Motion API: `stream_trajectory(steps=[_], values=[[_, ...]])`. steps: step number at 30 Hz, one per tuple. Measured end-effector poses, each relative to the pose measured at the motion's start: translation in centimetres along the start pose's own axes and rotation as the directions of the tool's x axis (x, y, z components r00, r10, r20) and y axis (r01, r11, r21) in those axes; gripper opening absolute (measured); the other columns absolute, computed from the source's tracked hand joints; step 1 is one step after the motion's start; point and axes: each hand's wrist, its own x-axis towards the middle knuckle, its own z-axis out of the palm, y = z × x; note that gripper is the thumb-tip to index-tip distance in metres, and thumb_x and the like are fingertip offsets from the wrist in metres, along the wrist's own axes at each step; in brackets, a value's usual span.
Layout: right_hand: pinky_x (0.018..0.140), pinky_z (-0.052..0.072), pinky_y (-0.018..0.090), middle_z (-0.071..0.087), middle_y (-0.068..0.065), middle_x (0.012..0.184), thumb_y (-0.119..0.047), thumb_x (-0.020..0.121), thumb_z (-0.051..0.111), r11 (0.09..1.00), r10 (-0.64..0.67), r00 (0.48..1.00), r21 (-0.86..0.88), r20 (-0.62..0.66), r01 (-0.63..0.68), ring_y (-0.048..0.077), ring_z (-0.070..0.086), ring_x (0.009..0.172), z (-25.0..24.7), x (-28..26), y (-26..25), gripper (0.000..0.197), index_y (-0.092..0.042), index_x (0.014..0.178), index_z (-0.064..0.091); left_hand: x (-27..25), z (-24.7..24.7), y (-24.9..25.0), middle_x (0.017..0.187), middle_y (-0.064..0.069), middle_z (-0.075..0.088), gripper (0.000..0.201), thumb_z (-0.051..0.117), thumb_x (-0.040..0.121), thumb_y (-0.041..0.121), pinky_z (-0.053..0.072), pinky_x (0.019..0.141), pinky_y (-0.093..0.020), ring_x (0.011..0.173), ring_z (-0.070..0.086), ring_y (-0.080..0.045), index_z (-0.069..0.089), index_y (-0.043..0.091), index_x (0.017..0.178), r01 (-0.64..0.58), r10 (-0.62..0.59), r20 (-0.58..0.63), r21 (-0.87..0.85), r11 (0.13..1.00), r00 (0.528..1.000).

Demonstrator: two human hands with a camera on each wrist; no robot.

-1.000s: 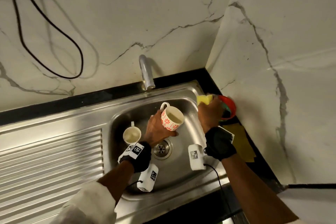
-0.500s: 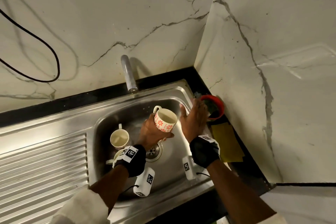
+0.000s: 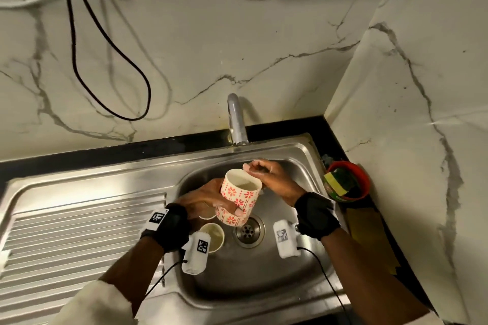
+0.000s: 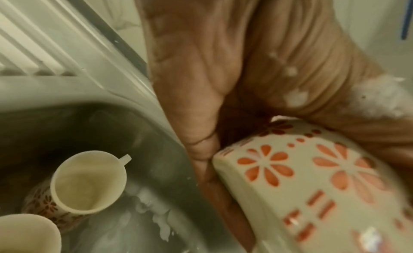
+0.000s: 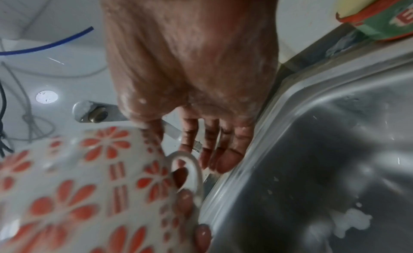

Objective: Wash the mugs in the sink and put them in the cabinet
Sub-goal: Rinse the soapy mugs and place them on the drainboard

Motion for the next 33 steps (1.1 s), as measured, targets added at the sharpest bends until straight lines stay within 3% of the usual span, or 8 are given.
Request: stream_trajectory(steps=[9,14,18,20,22,24,28,33], values=[[0.055,0.045,0.026,0.064,0.001,0.071,-0.026,0.09,0.066,0.991,0.132,0.991,0.014,-0.021,-0.132,0.016,0.059,0.071,-0.2,0.2,1.2,0.016,-0.015,0.081,0.06,1.8,-1.4,-0.7,0.119,-0.009,0.07,0.066,0.078,0.067,0.016,0.053,0.096,-0.04,0.113,0.065,-0.026,0.054,0.018,0.128,-0.002,-0.014,-0.076,-0.207,0.978,0.997],[0.048,0.043,0.023,0.058,-0.005,0.05,-0.045,0.087,0.067,0.967,0.239,0.97,-0.08,-0.035,-0.241,0.011,0.053,0.049,0.0,0.1,-0.3,0.038,-0.008,0.076,0.066,2.5,-1.9,-0.4,0.125,-0.013,0.065,0.064,0.077,0.069,0.017,0.05,0.1,-0.047,0.116,0.062,-0.028,0.054,0.016,0.129,-0.015,-0.002,-0.079,-0.206,0.978,0.997],[0.038,0.031,0.021,0.055,0.007,0.065,-0.026,0.094,0.059,0.943,0.329,0.94,-0.022,-0.089,-0.332,0.012,0.041,0.041,0.0,0.3,-0.2,0.027,0.0,0.091,0.065,4.0,-4.0,0.4,0.119,-0.011,0.069,0.039,0.07,0.086,0.032,0.049,0.1,-0.051,0.115,0.063,-0.029,0.064,0.013,0.12,-0.127,0.059,-0.219,-0.314,0.941,0.974],[0.037,0.028,0.022,0.053,0.009,0.064,-0.018,0.093,0.056,0.937,0.338,0.915,-0.015,-0.222,-0.35,0.013,0.039,0.038,0.3,0.8,0.5,0.021,-0.002,0.08,0.059,5.9,-4.8,1.6,0.111,-0.01,0.072,0.03,0.073,0.085,0.035,0.053,0.095,-0.046,0.111,0.066,-0.029,0.069,0.015,0.107,-0.154,0.077,-0.487,-0.12,0.981,0.87],[0.038,0.029,0.022,0.054,0.005,0.057,-0.019,0.091,0.055,0.929,0.339,0.886,-0.036,-0.315,-0.368,0.014,0.042,0.037,0.7,1.2,1.1,0.023,-0.007,0.07,0.054,8.0,-5.1,3.0,0.102,-0.003,0.073,0.019,0.071,0.087,0.027,0.053,0.083,-0.028,0.098,0.068,-0.02,0.07,0.016,0.103,-0.045,0.222,-0.723,0.256,0.966,0.654],[0.043,0.034,0.026,0.054,0.007,0.06,-0.026,0.086,0.056,0.918,0.327,0.871,-0.096,-0.366,-0.385,0.019,0.047,0.045,1.0,1.8,1.6,0.024,-0.008,0.071,0.055,9.6,-4.8,4.7,0.094,0.005,0.071,0.022,0.071,0.087,0.027,0.041,0.071,-0.009,0.082,0.063,-0.007,0.069,0.015,0.106,-0.005,0.455,-0.704,0.54,0.842,0.546],[0.054,0.036,0.033,0.049,0.006,0.059,-0.037,0.078,0.055,0.92,0.279,0.883,-0.159,-0.378,-0.358,0.025,0.047,0.054,1.7,2.6,1.7,0.03,-0.01,0.066,0.055,12.7,-5.1,5.4,0.081,-0.002,0.066,0.02,0.064,0.092,0.032,0.03,0.069,-0.016,0.077,0.061,-0.019,0.071,0.013,0.097,0.14,0.573,-0.514,0.81,0.57,0.639],[0.059,0.041,0.035,0.058,0.009,0.072,-0.043,0.081,0.054,0.896,0.284,0.872,-0.213,-0.398,-0.389,0.032,0.058,0.069,2.0,2.8,1.4,0.034,-0.01,0.077,0.06,12.9,-5.0,5.7,0.086,-0.011,0.067,0.018,0.061,0.094,0.019,0.035,0.08,-0.026,0.082,0.06,-0.031,0.068,0.004,0.09,0.177,0.558,-0.498,0.829,0.53,0.664]])
